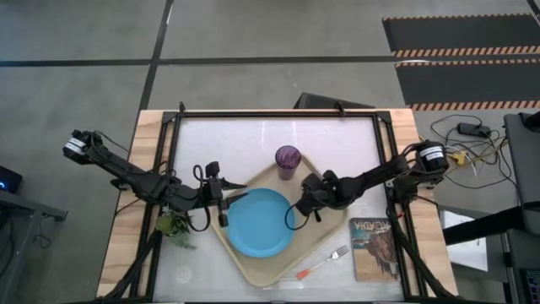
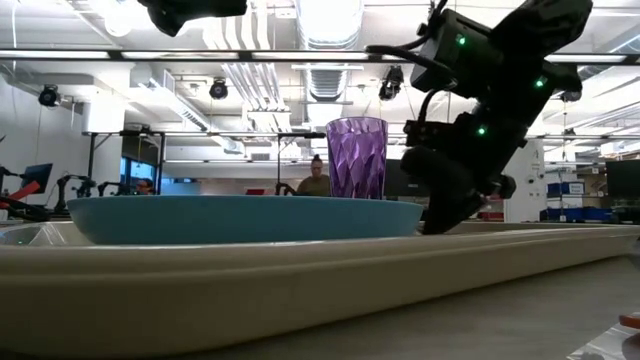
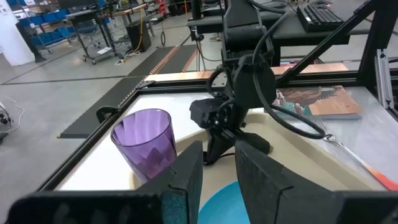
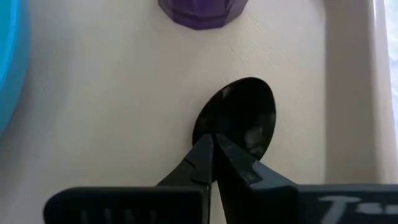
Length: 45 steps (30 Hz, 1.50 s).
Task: Pick and place plate/cup/fork/spoon on tray
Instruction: Put the spoon beside the blue plate on the light brown tray
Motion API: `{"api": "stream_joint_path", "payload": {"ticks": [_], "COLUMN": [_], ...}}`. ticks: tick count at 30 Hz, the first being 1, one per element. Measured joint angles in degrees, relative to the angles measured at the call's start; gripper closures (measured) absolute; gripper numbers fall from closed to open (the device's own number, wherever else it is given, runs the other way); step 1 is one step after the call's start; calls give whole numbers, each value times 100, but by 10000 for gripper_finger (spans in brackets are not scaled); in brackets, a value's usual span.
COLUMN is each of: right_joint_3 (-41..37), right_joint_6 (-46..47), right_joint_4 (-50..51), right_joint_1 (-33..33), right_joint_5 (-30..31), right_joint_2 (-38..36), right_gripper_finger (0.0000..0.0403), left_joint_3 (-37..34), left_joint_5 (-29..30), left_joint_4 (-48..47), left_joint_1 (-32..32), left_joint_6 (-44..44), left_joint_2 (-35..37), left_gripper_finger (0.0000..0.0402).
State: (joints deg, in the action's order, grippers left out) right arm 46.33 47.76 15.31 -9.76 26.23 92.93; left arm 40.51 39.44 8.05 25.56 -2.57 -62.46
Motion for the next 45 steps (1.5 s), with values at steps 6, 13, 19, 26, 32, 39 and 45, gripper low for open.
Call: {"api": "stream_joint_path", "payload": {"ticks": [6,13,19,26,32,39,45], "right_joint_3": [35,238,503,749,517,244,240], "right_joint_6": [-30,-102,-266,-129,-38,-131,-173], "right_joint_4": [-118,-82,373,1860,1814,998,623], "right_joint_1": [-48,-155,-162,-223,-236,-238,-277], "right_joint_5": [-1,-172,-115,-117,-125,-155,-229], "right_joint_2": [73,-16,-245,-411,-231,-129,-129], "right_gripper_finger": [394,394,394,394,394,394,394], "left_joint_3": [0,0,0,0,0,0,0], "left_joint_5": [0,0,1,1,1,0,0], "left_joint_4": [2,3,2,2,2,2,2], "left_joint_1": [-2,-4,-4,-4,-4,-4,-4], "left_joint_6": [0,2,2,2,2,2,2], "left_joint_2": [0,2,2,2,2,2,2], "left_gripper_finger": [324,324,324,324,324,324,324]}}
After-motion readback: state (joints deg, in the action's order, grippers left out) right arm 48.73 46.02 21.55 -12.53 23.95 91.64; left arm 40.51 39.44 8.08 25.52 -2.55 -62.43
